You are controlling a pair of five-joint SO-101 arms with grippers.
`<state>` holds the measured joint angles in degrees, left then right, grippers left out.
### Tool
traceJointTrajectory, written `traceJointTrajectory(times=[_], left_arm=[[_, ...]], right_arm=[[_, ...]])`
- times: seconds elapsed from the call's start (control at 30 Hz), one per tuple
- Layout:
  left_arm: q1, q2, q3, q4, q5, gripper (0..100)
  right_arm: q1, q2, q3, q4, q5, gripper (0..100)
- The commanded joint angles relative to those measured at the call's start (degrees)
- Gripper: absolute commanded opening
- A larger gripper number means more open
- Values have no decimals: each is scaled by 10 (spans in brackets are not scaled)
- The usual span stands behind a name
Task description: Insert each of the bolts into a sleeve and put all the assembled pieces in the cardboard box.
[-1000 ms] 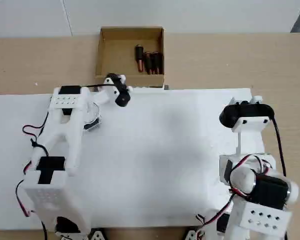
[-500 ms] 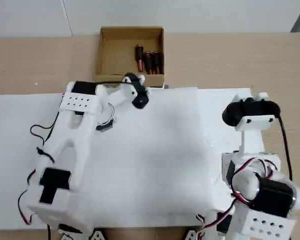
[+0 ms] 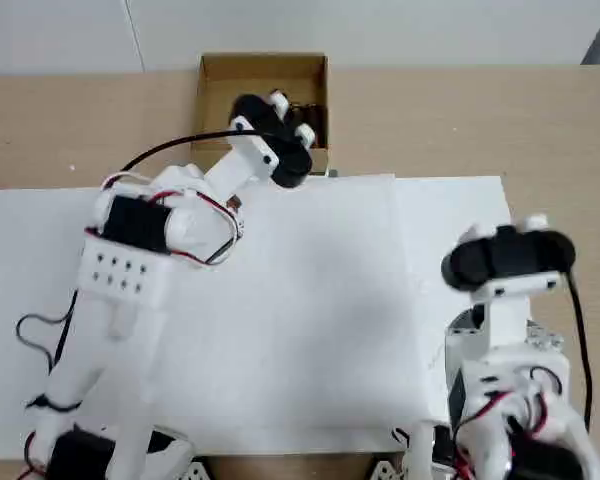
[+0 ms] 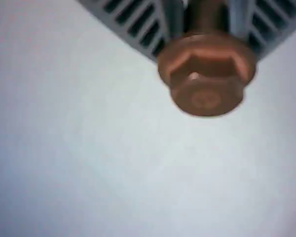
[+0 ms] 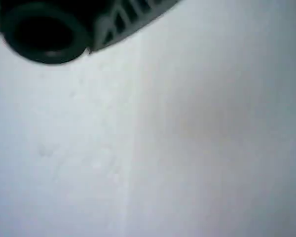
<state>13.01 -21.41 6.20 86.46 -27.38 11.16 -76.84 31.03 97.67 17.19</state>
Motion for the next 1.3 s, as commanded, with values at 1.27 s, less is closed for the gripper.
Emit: traceJointTrajectory(times=[1.27], left_arm=[[14, -666, 691, -571, 577, 5]], right_arm=[[-451, -263, 525, -502, -196, 4]])
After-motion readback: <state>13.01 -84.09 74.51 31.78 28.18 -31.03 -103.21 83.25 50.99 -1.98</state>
